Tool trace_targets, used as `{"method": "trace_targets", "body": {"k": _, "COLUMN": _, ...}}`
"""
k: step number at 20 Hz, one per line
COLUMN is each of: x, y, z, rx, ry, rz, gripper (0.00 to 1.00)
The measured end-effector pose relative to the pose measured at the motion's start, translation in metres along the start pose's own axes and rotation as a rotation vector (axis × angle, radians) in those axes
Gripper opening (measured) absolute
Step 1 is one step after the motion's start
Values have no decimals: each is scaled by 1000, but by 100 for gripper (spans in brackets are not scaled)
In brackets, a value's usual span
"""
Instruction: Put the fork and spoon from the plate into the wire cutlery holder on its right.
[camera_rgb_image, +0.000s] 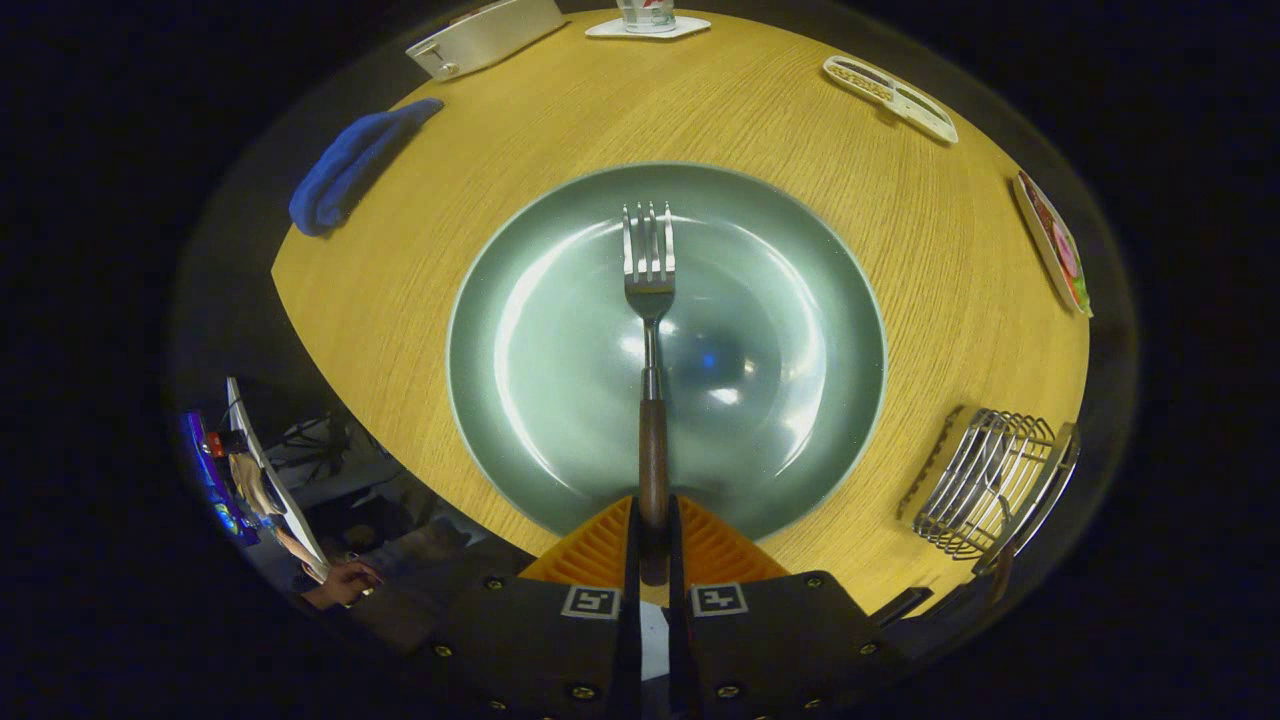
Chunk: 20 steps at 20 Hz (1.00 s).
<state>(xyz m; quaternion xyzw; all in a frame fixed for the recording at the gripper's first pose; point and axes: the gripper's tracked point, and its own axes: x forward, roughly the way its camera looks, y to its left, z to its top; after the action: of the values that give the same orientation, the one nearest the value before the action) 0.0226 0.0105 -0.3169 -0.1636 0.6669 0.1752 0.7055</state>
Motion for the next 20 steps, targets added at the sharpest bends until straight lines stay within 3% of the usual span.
{"method": "trace_targets", "body": {"k": 1, "x": -7, "y": 2, "z": 7, "rx": 13, "ry": -32, "rz": 18, "gripper": 12}}
{"method": "trace_targets", "body": {"k": 2, "x": -12, "y": 5, "z": 6, "rx": 5, "ry": -26, "rz": 34, "gripper": 4}}
{"method": "trace_targets", "body": {"k": 9, "x": -75, "y": -16, "z": -24, "rx": -137, "ry": 54, "rz": 14, "gripper": 3}}
{"method": "trace_targets", "body": {"k": 20, "x": -171, "y": -135, "z": -103, "rx": -144, "ry": 234, "rz": -124, "gripper": 3}}
